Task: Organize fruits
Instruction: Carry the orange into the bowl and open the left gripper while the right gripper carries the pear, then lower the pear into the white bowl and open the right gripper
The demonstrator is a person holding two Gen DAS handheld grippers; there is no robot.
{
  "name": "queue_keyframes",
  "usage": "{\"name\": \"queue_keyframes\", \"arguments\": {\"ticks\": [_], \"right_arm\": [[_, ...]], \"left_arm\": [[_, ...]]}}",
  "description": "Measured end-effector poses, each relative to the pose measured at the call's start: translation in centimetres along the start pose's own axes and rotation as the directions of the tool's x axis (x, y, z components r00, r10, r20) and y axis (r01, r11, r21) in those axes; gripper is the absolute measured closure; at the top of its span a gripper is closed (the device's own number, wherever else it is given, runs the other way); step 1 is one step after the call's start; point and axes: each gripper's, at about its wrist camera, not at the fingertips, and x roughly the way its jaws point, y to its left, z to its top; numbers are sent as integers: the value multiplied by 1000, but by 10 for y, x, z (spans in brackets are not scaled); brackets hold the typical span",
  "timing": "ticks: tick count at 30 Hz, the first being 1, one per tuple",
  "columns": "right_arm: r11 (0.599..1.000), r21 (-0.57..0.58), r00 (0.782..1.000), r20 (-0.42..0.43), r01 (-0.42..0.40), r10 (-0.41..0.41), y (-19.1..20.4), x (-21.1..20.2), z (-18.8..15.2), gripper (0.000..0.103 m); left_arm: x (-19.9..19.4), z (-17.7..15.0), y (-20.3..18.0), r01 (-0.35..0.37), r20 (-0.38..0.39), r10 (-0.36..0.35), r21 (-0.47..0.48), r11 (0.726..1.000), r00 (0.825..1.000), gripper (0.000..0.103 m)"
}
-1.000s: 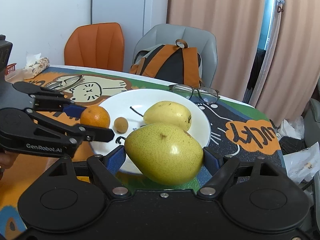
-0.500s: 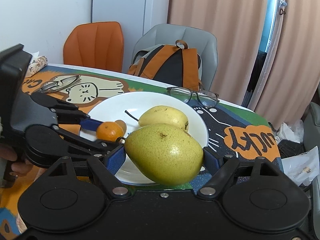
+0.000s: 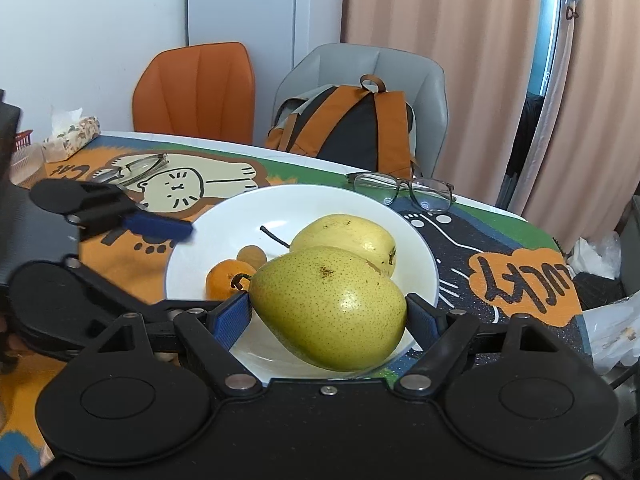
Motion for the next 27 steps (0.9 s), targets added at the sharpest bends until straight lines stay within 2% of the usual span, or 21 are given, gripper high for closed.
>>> {"name": "queue_keyframes", "arguments": {"ticks": [6,12,21,26,27], "right_arm": [[1000,13,1000,-10,-18,18,3,7,0,24],[999,41,999,-44,6,-4,-1,22,-2,24],[1000,-9,999,-37,28,-28,5,29,-6,24],[999,-33,999,-27,32,-33,7,23,-4,20],[999,-33,999,-21,34,-34,7,21,-4,16]], "left_arm": [[-19,-4,6,17,16,-17,-2,1000,1000,18],[-36,-10,5,35,19,-35,10,999,999,17],[-50,-24,0,66,9,-66,24,998,998,17],[-58,-33,-1,89,-1,-89,39,995,996,17],[-59,-35,-1,91,-6,-91,41,995,996,17]]}}
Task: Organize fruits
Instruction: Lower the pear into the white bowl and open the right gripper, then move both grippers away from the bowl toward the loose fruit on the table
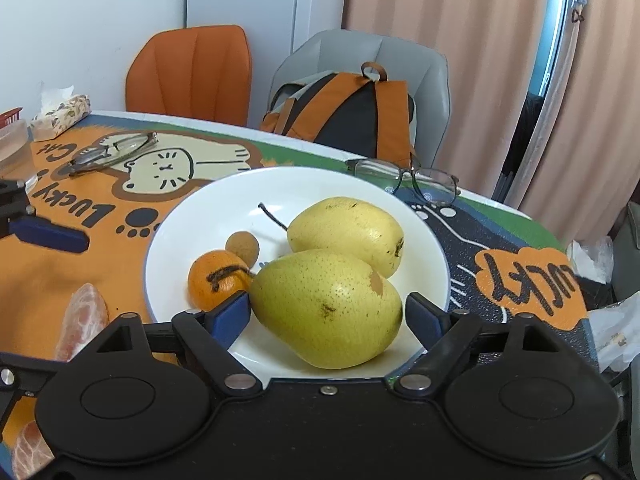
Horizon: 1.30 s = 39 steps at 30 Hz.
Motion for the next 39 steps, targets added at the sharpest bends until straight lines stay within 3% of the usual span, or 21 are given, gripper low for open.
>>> {"name": "queue_keyframes", "arguments": {"ticks": [9,25,31,39], "right_arm": [[1000,-22,999,37,-2,3,1,-23,-10,0],[994,-20,991,76,-109,110,16,-81,-46,0],[989,-87,991,50,-120,124,35,-88,-66,0],[967,-139,976,4,-214,217,47,-99,-91,0]], "left_arm": [[-11,-20,11,13,-22,-13,-35,999,1000,17],[-10,-37,21,35,-45,-39,-87,996,998,12],[-5,-38,25,42,-63,-48,-98,994,997,9],[2,-39,25,65,-90,-73,-90,994,993,8]]}}
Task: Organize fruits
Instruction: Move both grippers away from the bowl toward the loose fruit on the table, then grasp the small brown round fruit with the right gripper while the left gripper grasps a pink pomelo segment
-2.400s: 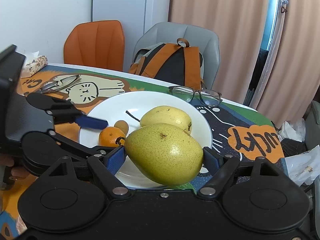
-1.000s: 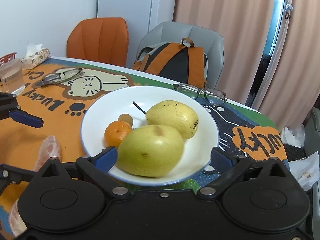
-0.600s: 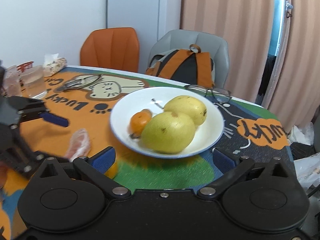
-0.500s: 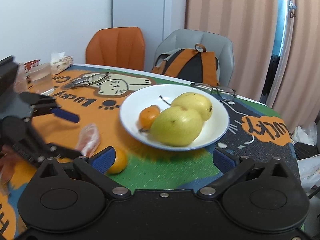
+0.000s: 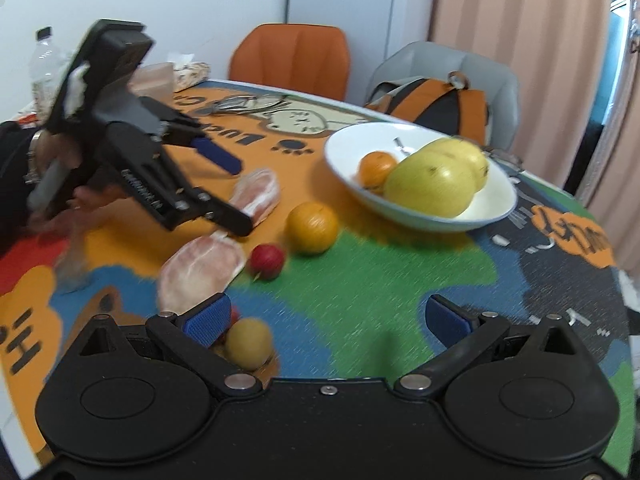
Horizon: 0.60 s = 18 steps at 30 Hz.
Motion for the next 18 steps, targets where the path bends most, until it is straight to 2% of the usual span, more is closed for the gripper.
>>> {"name": "queue_keyframes", "arguments": {"ticks": [4,8,13,18], "right_arm": [[997,32,998,-10,-67,67,-2,-5,-6,0],[994,16,994,-16,-106,106,1,-10,-11,1],[992,-36,991,-46,-125,123,9,-10,-17,17],[990,-51,990,-62,-133,129,13,-8,-18,21]], "left_arm": [[4,0,0,5,-11,-5,7,1000,1000,8],[5,0,0,7,-10,-6,18,1000,1000,8],[10,1,-1,1,-13,0,45,999,1000,6],[12,2,2,19,-14,-18,53,998,1000,4]]}}
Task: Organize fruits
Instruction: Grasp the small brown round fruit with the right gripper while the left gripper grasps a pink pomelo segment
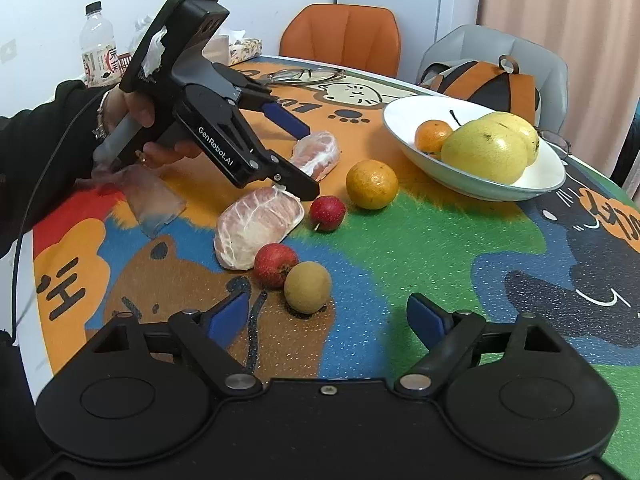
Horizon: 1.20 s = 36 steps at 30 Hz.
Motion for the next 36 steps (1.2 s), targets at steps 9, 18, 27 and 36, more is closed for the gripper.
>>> {"name": "queue_keyframes", "arguments": {"ticks": [9,18,27,36], "right_arm": [[1000,-2,1000,6,-10,10,0,2,0,37],[1000,-7,1000,12,-7,7,-1,2,4,62],[1000,-12,1000,17,18,-18,-2,3,4,79],[1000,-4,999,20,27,-27,-4,2,6,79]], "left_arm": [[-2,-1,2,17,16,-17,14,1000,1000,12],[-4,-2,4,23,25,-23,13,1000,999,17],[-5,-1,-1,47,27,-48,19,999,998,18],[-10,-1,-6,51,39,-52,27,998,998,18]]}}
